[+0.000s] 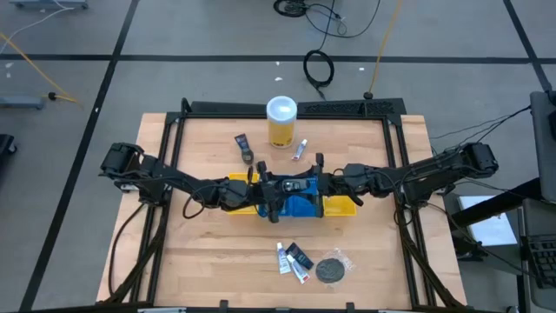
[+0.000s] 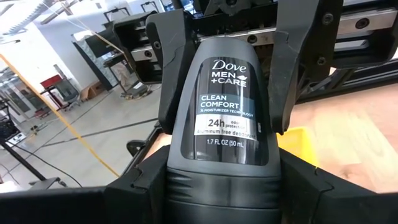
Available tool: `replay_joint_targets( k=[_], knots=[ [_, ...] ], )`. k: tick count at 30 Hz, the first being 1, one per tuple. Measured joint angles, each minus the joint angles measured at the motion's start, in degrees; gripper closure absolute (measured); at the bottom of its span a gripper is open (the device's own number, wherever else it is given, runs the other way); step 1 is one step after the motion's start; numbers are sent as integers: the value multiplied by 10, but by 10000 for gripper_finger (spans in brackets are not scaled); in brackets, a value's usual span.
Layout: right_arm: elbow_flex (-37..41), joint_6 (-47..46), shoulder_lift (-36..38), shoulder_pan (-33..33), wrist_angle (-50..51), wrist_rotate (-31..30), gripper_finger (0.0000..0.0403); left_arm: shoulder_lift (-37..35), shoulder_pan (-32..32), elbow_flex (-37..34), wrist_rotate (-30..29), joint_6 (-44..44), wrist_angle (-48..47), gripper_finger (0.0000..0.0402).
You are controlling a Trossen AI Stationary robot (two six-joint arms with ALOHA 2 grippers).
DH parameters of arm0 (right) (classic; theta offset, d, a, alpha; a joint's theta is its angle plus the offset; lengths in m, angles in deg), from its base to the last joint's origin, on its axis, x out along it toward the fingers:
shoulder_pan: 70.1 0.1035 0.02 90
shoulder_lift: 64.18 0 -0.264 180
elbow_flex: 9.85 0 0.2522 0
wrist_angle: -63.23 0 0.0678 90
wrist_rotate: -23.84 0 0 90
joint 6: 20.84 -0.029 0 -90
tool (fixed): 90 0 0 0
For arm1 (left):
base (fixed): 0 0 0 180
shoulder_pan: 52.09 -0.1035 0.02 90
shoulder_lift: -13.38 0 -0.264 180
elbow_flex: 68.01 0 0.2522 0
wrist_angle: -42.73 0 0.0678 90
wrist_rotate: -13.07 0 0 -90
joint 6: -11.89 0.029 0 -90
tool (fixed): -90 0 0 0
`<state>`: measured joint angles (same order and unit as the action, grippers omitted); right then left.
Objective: Pick & Place Travel size toiletries
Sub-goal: Put the black deodorant into the right yellow bin
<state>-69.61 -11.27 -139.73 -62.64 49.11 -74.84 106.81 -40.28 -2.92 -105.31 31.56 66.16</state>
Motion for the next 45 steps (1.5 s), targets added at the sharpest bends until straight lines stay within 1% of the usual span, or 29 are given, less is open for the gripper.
replay_joint_targets(
  k=[3,10,13,17,20,24,26,27,30,32,38,41,45],
  knots=[
    [0,3,0,0,1,0,214,0,2,0,-6,8,-1,196],
    [0,11,1,0,7,2,214,0,19,1,-48,47,2,195],
    [0,10,4,0,7,1,214,0,23,2,-68,52,2,187],
    [0,13,13,0,16,-22,214,0,22,1,-89,36,-2,164],
    [0,13,20,-4,32,-25,214,0,23,0,-108,37,-2,141],
    [0,13,38,-4,61,-51,214,-6,35,0,-184,55,-24,111],
    [1,11,50,-4,84,-56,214,-6,41,0,-212,58,-33,99],
    [1,10,55,-4,90,-57,214,-6,43,0,-218,60,-34,94],
    [1,1,74,-3,131,-63,214,-6,49,0,-219,72,-33,84],
    [1,-15,87,-3,163,-66,214,-6,52,0,-231,71,-35,79],
    [1,-76,121,-3,295,-125,214,-6,57,0,-317,67,-39,84],
    [1,-114,141,-3,353,-126,214,-15,53,0,-320,42,-54,90],
    [1,-159,169,-3,433,-125,214,-36,38,0,-299,-17,-92,98]
  ],
)
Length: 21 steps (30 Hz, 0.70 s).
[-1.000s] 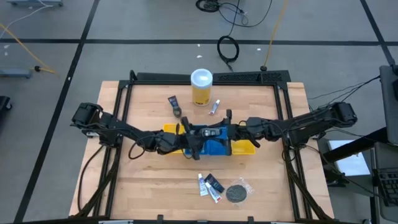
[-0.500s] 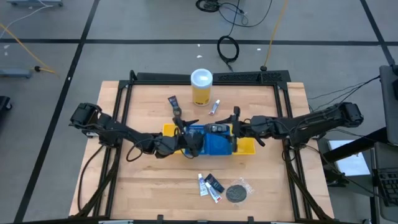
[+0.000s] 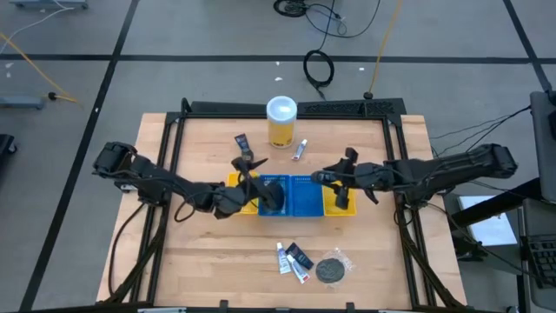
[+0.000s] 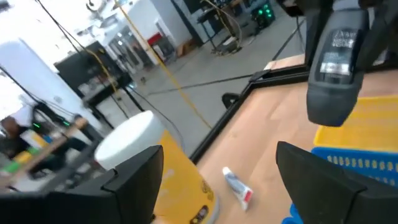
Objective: Pick & Place Travel size toiletries
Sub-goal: Put the black deodorant into the right yellow bin
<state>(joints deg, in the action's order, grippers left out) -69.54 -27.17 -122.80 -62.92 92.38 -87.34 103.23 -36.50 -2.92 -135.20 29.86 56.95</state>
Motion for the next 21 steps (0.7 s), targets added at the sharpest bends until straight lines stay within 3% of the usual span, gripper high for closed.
replay_joint_targets(
  k=[11,21],
  knots=[
    [0,-129,11,0,198,12,214,-20,-66,0,132,-167,-126,105],
    [0,-156,-40,-2,227,50,214,-20,-85,0,149,-185,-134,105]
  ],
)
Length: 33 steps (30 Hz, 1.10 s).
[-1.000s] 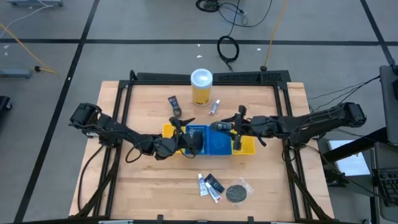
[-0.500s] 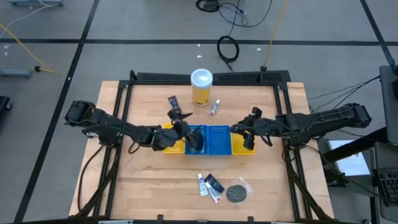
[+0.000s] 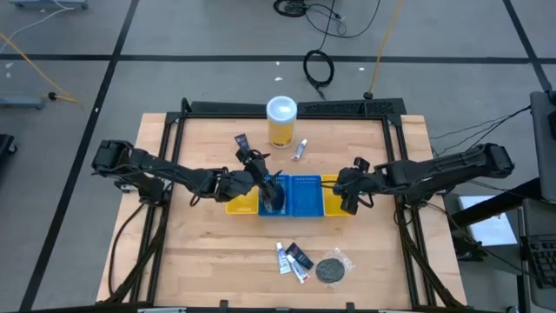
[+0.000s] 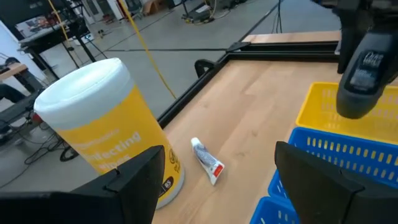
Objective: Pick & Place Travel size toiletries
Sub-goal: Put the black deodorant into the right yellow bin
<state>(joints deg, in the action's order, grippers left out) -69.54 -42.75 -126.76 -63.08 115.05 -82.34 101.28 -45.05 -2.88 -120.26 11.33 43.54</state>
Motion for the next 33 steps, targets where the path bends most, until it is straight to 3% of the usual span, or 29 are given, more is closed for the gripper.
replay_joint_targets(
  k=[8,17,25,33],
  knots=[
    [0,18,-72,-38,-11,18,214,0,-3,0,-2,8,-9,105],
    [0,52,-95,-86,-27,59,214,0,-3,0,-2,8,-16,105],
    [0,61,-95,-101,-35,58,83,0,-7,0,-2,8,-28,105],
    [0,68,-91,-101,-63,56,82,0,-7,0,-3,8,-28,105]
  ],
)
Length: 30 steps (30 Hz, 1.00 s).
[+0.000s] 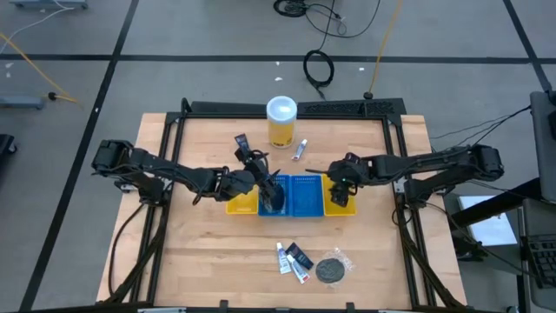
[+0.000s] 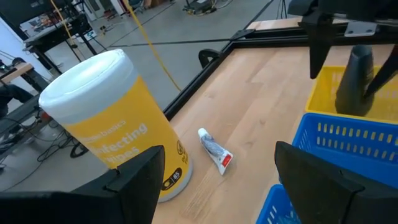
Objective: Pick & Place Travel size toiletries
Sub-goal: Put the black deodorant into the right yellow bin
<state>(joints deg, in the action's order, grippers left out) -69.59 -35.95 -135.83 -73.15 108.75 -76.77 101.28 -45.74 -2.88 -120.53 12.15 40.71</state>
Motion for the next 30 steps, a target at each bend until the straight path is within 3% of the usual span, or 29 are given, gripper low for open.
replay_joint_targets(
  k=[13,19,24,30],
  knots=[
    [0,48,14,0,-88,-1,105,0,-1,0,-32,17,-7,105],
    [0,65,40,0,-131,0,106,0,-24,0,-118,-29,-101,105],
    [0,69,53,0,-152,0,110,0,-71,0,-72,-127,-181,105],
    [0,71,54,0,-166,2,110,0,-127,0,-23,-177,-220,105]
  ],
)
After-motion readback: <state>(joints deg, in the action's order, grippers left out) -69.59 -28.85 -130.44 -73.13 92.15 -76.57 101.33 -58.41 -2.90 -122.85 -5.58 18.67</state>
